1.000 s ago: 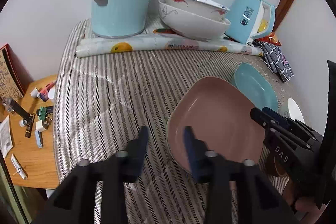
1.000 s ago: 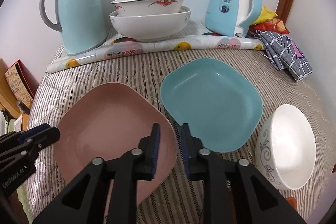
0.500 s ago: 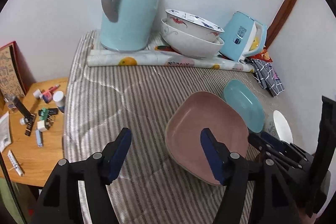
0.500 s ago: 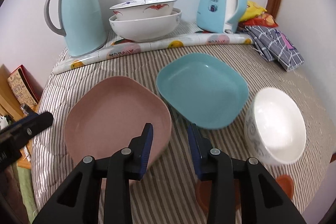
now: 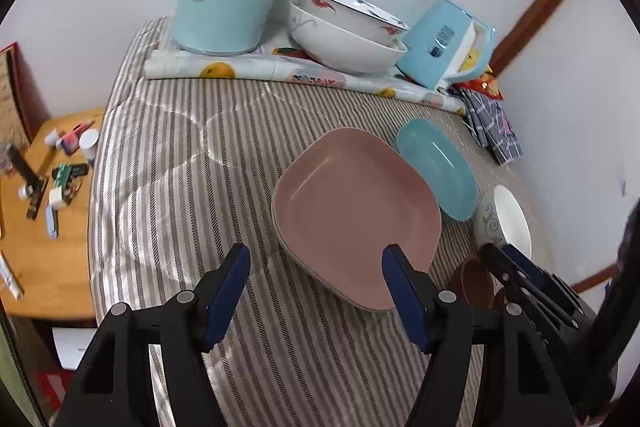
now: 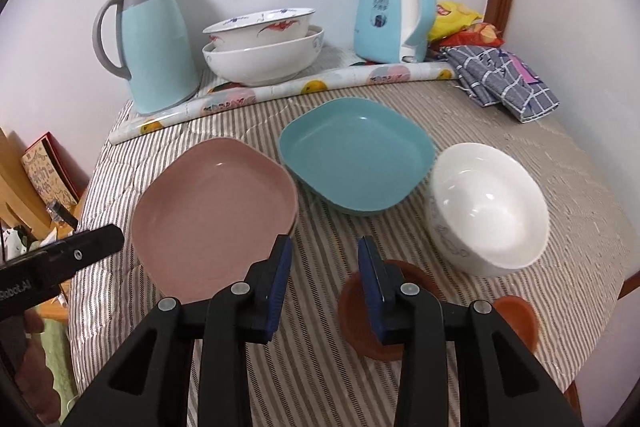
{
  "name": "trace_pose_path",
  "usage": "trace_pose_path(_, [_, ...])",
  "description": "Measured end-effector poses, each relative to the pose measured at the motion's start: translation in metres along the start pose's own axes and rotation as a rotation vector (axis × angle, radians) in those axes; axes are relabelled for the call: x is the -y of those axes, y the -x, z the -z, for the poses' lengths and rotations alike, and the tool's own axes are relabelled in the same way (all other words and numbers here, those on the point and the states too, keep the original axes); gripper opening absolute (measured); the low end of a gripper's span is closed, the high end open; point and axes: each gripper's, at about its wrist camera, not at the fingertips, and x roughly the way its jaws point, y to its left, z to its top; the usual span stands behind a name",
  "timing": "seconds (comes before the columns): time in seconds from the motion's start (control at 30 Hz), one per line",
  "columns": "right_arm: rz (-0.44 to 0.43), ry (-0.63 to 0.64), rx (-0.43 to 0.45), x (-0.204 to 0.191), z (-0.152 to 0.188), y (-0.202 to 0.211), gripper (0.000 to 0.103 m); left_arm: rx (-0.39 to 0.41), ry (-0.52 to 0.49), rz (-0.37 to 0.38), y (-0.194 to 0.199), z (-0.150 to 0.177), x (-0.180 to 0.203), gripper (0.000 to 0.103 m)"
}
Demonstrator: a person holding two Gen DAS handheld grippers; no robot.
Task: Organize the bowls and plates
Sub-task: 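Open the left tool to release the pink plate and withdraw, then move the left tool to the teal square plate and close on its rim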
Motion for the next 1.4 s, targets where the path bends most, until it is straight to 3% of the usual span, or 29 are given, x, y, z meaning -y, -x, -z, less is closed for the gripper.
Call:
trace_pose_path(0.13, [0.016, -0.007, 0.028, 0.013, -0.002, 0.012, 0.035, -0.012, -0.004, -0.02, -0.001, 0.0, 0.007, 0.066])
trace_pose_path(0.33, [0.029, -0.034, 0.048, 0.034, -0.005, 0.02, 0.035, 0.07, -0.075, 0.06, 0.009, -0.007, 0.028, 0.067])
trace_pose_path(0.5, [0.049, -0.043, 0.051, 0.045, -0.013, 0.018, 0.035, 0.056, -0.007, 0.164, 0.004, -0.022, 0.038, 0.067])
trace_pose_path(0.73, [0.062, -0.058, 0.063, 0.055, -0.025, 0.012, 0.043, 0.122, -0.054, 0.162, 0.002, -0.04, 0.056, 0.066])
trace_pose_path(0.93, [0.069, -0.058, 0.071, 0.058, -0.039, 0.002, 0.043, 0.148, -0.077, 0.146, -0.007, -0.055, 0.061, 0.066])
trace_pose_path(1.1, [0.1, -0.059, 0.07, 0.059, -0.049, -0.01, 0.049, 0.138, -0.072, 0.191, -0.019, -0.064, 0.062, 0.066])
trace_pose_path(1.23, [0.104, -0.083, 0.055, 0.064, -0.056, -0.021, 0.051, 0.137, -0.098, 0.168, -0.03, -0.069, 0.067, 0.066])
trace_pose_path(1.4, [0.077, -0.12, 0.04, 0.071, -0.063, -0.032, 0.051, 0.061, -0.121, 0.152, -0.047, -0.077, 0.071, 0.067])
